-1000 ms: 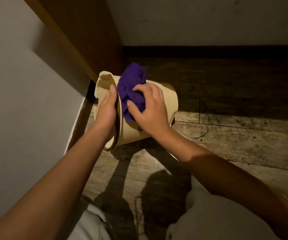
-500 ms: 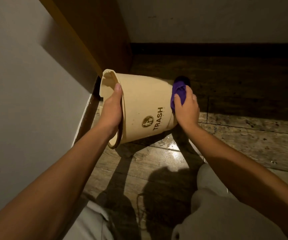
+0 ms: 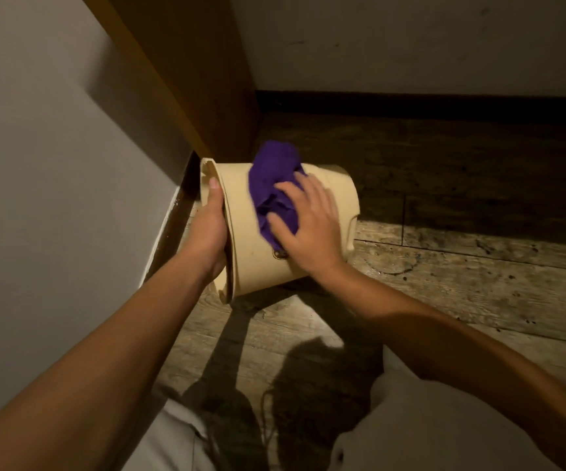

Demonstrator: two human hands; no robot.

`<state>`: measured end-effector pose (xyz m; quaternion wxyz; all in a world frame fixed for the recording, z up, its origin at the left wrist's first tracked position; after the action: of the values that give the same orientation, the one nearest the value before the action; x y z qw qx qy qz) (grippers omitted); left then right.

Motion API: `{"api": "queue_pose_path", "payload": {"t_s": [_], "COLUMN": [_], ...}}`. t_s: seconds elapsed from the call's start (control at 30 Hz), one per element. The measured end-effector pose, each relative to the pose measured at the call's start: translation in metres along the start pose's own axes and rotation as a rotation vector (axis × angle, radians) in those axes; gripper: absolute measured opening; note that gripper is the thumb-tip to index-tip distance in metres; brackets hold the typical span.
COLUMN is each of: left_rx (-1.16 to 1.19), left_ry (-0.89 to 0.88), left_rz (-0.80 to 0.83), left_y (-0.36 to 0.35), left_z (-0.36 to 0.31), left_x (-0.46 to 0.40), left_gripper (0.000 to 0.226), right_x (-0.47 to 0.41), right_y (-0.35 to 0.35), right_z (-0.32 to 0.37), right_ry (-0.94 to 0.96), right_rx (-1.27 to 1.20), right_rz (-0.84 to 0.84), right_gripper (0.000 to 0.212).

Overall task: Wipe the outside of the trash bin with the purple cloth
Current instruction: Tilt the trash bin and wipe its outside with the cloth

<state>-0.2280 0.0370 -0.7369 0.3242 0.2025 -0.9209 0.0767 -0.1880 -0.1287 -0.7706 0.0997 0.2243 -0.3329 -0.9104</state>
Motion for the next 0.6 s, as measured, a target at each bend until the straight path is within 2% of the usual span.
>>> {"api": "queue_pose_path", "payload": {"t_s": [0.17,0.23,0.3,0.47,0.53,0.6], "left_rx": [0.076,0.115,0.130,0.091,-0.038,-0.084], "left_ry": [0.040,0.041,0.050,0.043,0.053,0.066], "left_rz": [-0.064,-0.058,-0.027,0.203,0.273,0.250], "left_y": [0.017,0.019,0.017,0.007,-0.002,-0.010], "left_z": [0.010,0.010,0.010,0.006,0.015,0.023], "left_x": [0.002,0.001,-0.001,0.000,0.002,0.005], "left_gripper": [0.054,0.054,0.057,0.056,0.053,0.046], "right_x": [0.012,0.023,0.034,0.027,0.009,-0.011], "right_y": [0.011,0.015,0.019,0.048,0.062,0.073], "right_z": [-0.083,-0.108,-0.125,-0.117,-0.095,-0.061], "right_ry": [-0.413,-0.562,-0.627,-0.627,-0.534,-0.379], "right_rx": [0.022,-0.004,0.004,-0.073,-0.176,-0.243], "right_rz": [-0.098,-0.083,-0.047,-0.228,-0.284,-0.278], "right_gripper": [0.052,0.056,0.054,0.046,0.043,0.039]}}
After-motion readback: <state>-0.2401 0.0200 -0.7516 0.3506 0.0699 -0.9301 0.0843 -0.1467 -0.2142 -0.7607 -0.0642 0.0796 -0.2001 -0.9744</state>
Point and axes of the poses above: each hand's wrist, its own x-axis away from the middle knuckle, its own y-axis out of the back of the hand, z = x × y, the point moved 5 cm from there along -x, towards the middle knuckle, and after that the axes turned 5 degrees about y, right-handed, at the moved point
